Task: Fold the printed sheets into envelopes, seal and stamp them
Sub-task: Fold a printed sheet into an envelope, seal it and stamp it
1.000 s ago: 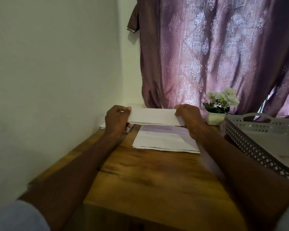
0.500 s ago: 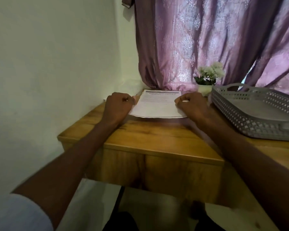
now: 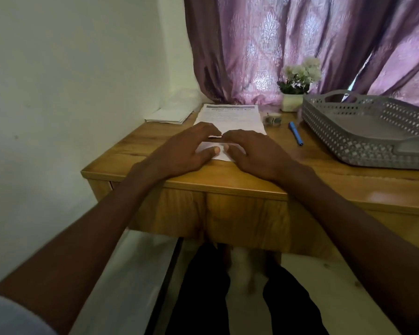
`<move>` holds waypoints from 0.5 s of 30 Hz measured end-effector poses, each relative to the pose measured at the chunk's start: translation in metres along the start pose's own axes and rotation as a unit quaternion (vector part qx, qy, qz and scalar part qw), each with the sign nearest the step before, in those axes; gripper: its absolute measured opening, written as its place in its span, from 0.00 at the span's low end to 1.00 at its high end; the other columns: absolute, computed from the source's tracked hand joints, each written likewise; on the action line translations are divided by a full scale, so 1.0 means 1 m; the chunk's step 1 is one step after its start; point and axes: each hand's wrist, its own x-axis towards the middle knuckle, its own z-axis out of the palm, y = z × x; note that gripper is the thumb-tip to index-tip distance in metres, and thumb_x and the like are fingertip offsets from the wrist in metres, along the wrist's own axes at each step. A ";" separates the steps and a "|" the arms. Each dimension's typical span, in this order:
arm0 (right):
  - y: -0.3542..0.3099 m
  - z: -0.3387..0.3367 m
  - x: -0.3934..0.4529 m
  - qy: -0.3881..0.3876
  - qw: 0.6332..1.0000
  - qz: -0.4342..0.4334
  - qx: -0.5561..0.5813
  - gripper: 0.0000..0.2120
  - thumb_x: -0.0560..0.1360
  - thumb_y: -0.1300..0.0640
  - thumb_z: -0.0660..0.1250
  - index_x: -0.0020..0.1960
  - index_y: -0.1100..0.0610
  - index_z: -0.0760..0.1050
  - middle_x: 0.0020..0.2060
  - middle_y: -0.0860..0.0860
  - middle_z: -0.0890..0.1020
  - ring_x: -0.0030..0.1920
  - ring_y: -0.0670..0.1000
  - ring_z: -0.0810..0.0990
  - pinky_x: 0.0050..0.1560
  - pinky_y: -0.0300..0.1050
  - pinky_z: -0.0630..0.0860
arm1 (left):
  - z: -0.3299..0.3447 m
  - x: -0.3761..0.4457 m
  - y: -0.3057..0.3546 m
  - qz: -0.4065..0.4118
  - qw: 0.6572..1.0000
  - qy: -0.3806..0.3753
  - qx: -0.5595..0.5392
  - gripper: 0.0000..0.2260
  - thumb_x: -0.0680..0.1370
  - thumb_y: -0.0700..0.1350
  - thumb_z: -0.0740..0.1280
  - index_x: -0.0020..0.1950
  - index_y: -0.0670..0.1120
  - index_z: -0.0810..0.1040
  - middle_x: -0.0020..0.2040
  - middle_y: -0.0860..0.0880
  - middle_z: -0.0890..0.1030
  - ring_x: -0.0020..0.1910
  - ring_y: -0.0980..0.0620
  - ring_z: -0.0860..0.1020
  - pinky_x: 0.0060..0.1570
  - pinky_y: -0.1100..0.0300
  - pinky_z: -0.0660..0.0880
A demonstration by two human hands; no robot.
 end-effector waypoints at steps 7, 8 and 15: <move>0.006 0.001 0.004 -0.074 0.996 0.031 -0.032 0.24 0.84 0.43 0.57 0.78 0.48 0.68 0.76 0.52 0.72 0.75 0.54 0.69 0.75 0.53 0.67 | 0.004 -0.003 -0.003 -0.037 0.988 -0.143 0.034 0.26 0.87 0.56 0.54 0.85 0.53 0.56 0.84 0.51 0.59 0.83 0.51 0.59 0.79 0.55 0.56; 0.006 0.001 0.004 -0.081 0.996 0.028 -0.033 0.24 0.85 0.43 0.57 0.79 0.48 0.67 0.77 0.51 0.71 0.75 0.54 0.69 0.75 0.53 0.66 | 0.004 -0.004 -0.004 -0.042 0.987 -0.150 0.036 0.27 0.87 0.57 0.53 0.85 0.54 0.54 0.85 0.52 0.57 0.83 0.52 0.57 0.80 0.54 0.55; 0.009 0.000 0.000 -0.161 0.983 0.062 -0.065 0.30 0.85 0.38 0.48 0.84 0.49 0.51 0.83 0.48 0.54 0.82 0.50 0.55 0.81 0.53 0.52 | 0.007 -0.004 0.000 -0.086 0.980 -0.163 0.081 0.29 0.87 0.60 0.50 0.86 0.52 0.49 0.86 0.52 0.50 0.84 0.53 0.50 0.81 0.54 0.50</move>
